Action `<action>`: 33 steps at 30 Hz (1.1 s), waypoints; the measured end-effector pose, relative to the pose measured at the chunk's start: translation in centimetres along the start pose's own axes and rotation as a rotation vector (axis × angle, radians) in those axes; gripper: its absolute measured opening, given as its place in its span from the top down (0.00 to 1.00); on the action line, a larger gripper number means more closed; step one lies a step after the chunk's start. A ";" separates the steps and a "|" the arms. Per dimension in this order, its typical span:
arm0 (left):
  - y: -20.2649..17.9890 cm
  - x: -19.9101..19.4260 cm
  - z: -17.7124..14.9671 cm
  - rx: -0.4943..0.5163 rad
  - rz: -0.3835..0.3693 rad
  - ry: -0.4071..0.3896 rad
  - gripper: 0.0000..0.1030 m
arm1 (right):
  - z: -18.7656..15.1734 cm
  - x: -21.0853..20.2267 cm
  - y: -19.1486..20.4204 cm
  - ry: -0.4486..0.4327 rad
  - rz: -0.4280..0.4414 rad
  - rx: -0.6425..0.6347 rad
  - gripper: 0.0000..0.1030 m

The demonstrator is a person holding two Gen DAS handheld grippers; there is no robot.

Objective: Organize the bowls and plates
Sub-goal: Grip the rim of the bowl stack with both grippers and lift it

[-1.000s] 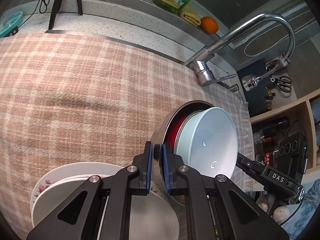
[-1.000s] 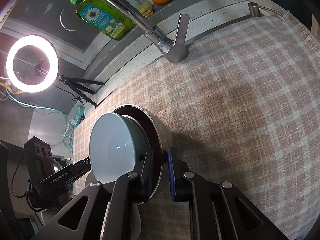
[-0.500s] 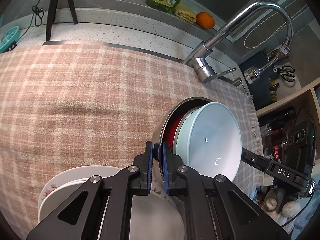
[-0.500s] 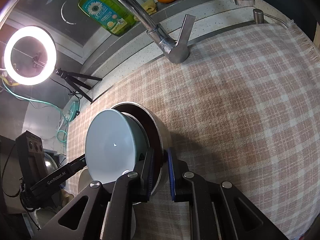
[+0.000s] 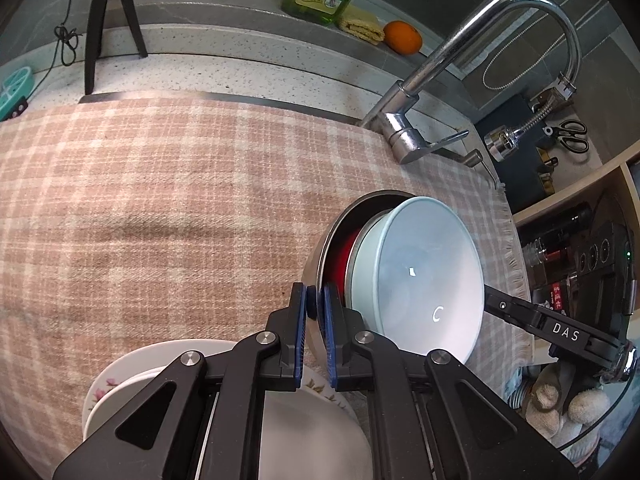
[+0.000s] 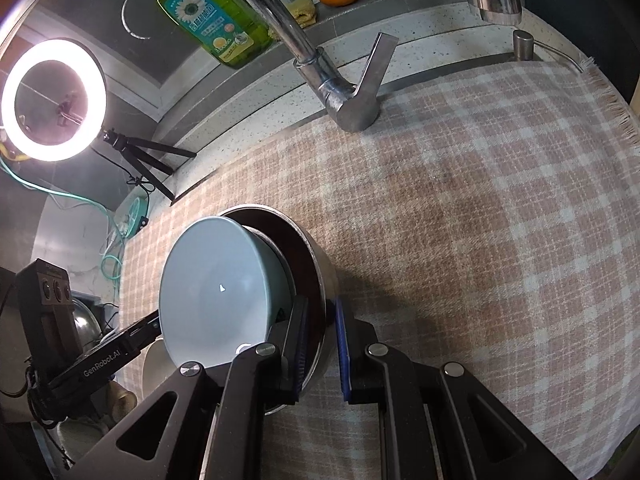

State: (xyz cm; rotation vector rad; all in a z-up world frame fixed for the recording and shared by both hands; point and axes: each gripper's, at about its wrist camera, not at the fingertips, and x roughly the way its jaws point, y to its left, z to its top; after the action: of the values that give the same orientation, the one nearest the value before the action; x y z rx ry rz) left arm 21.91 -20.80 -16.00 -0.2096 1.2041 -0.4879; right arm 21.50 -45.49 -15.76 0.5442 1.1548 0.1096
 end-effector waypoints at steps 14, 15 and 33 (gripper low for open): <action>-0.1 -0.5 -0.1 -0.010 0.002 -0.014 0.94 | 0.0 -0.7 0.4 -0.008 0.003 0.006 0.88; -0.1 -0.6 -0.1 -0.012 0.001 -0.017 0.94 | 0.1 -0.7 0.5 -0.009 0.003 0.003 0.88; -0.5 -3.4 0.2 -0.015 0.000 -0.070 0.94 | 0.8 -2.7 2.2 -0.031 0.032 -0.039 0.88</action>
State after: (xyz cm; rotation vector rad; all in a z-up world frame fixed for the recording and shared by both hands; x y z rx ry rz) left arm 21.08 -19.63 -12.87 -0.2381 1.1398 -0.4684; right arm 21.50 -44.83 -12.27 0.5288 1.1118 0.1507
